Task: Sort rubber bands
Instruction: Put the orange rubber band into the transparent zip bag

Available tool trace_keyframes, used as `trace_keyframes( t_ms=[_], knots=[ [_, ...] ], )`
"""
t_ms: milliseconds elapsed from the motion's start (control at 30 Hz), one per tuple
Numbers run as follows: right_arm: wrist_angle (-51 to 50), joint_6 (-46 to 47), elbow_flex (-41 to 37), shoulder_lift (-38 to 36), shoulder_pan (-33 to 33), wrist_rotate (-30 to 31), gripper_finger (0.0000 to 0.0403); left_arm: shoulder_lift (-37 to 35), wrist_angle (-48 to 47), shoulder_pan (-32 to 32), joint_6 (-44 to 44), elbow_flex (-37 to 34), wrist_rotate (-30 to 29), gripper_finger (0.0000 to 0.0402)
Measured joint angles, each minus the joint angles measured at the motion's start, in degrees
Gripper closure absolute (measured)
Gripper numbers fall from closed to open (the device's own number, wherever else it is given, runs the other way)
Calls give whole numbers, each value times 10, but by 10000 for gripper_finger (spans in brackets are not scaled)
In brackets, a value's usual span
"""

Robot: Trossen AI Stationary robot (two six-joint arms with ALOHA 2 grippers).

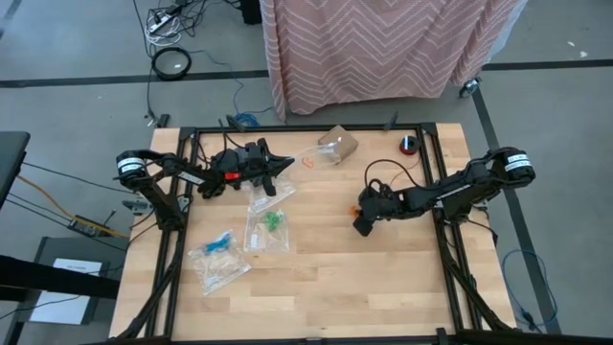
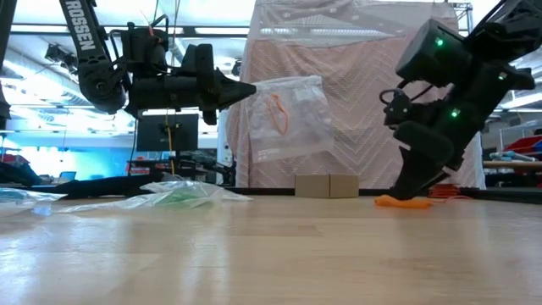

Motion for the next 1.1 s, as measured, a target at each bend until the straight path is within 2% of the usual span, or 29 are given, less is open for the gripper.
trace_keyframes(
  t_ms=[233,533,967,1033,1100],
  knots=[
    [36,-27,4,-4,0,-13,249,0,-1,0,11,0,0,396],
    [-24,-25,5,-3,-2,17,248,0,-6,0,13,0,0,396],
    [-17,5,7,18,-1,-3,250,0,-8,0,13,0,0,396],
    [-8,6,7,33,0,0,255,0,-9,0,13,0,0,396],
    [3,7,8,45,0,6,278,0,-9,0,13,0,0,396]
  ],
)
